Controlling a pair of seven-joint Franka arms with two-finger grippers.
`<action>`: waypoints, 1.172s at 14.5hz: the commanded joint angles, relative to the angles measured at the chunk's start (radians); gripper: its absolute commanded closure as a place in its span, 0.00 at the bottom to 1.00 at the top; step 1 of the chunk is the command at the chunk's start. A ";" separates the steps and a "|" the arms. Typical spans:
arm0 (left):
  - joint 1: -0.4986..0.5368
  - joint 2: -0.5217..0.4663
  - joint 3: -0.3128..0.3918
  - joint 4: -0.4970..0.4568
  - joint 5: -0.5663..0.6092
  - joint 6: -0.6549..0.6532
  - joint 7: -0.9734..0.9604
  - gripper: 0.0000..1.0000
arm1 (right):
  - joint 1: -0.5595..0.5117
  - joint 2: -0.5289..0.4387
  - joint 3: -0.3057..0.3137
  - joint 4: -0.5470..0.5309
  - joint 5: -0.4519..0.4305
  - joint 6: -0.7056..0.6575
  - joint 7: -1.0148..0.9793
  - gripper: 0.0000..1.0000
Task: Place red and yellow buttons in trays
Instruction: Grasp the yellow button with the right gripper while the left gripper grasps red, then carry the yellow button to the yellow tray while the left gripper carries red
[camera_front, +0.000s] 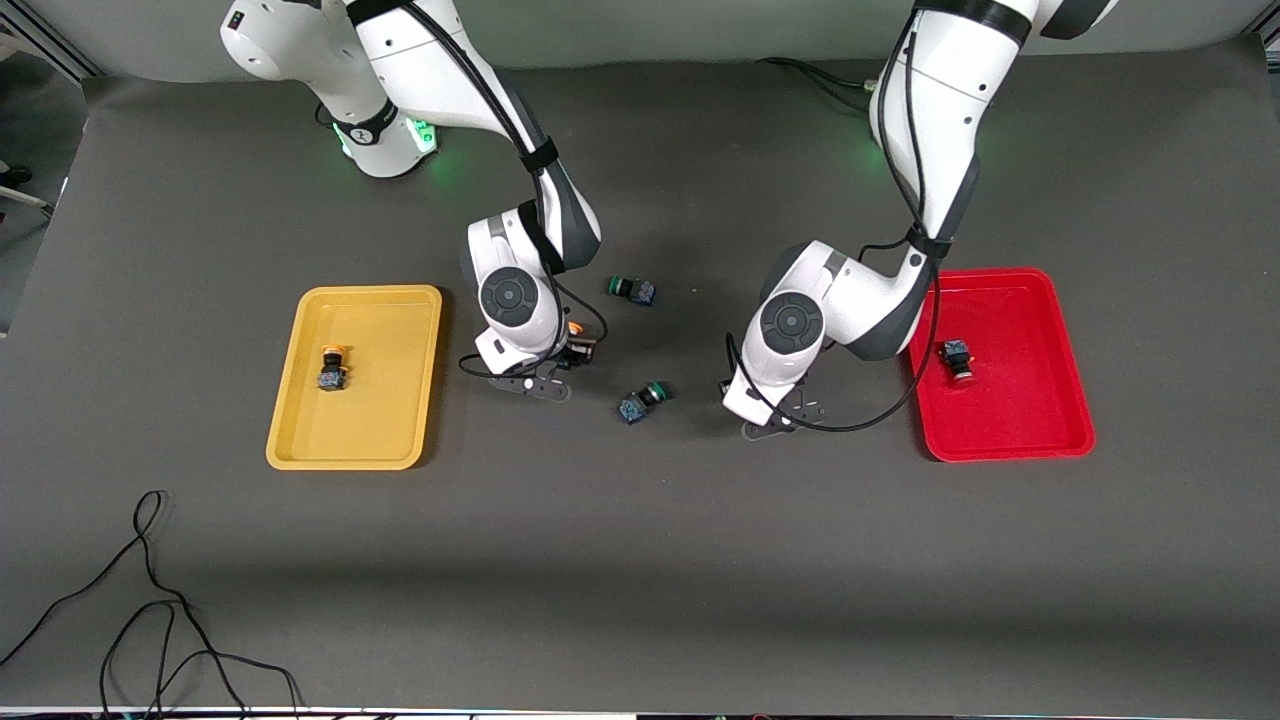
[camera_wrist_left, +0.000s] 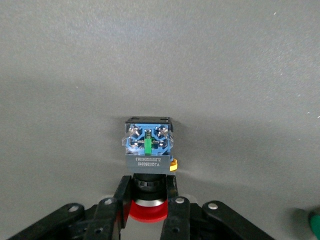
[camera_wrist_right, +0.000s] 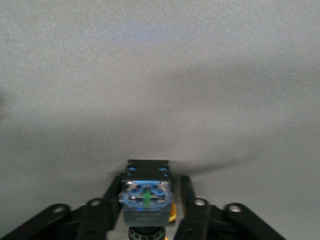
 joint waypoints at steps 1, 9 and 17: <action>-0.008 -0.051 0.016 0.015 0.011 -0.032 -0.028 0.91 | 0.004 -0.031 -0.014 -0.004 0.022 -0.021 -0.008 0.82; 0.154 -0.375 0.021 0.068 -0.045 -0.465 0.144 0.92 | 0.011 -0.316 -0.250 0.007 -0.174 -0.325 -0.107 0.86; 0.644 -0.538 0.027 -0.217 0.048 -0.412 0.804 0.92 | -0.002 -0.467 -0.483 0.007 -0.345 -0.403 -0.415 0.86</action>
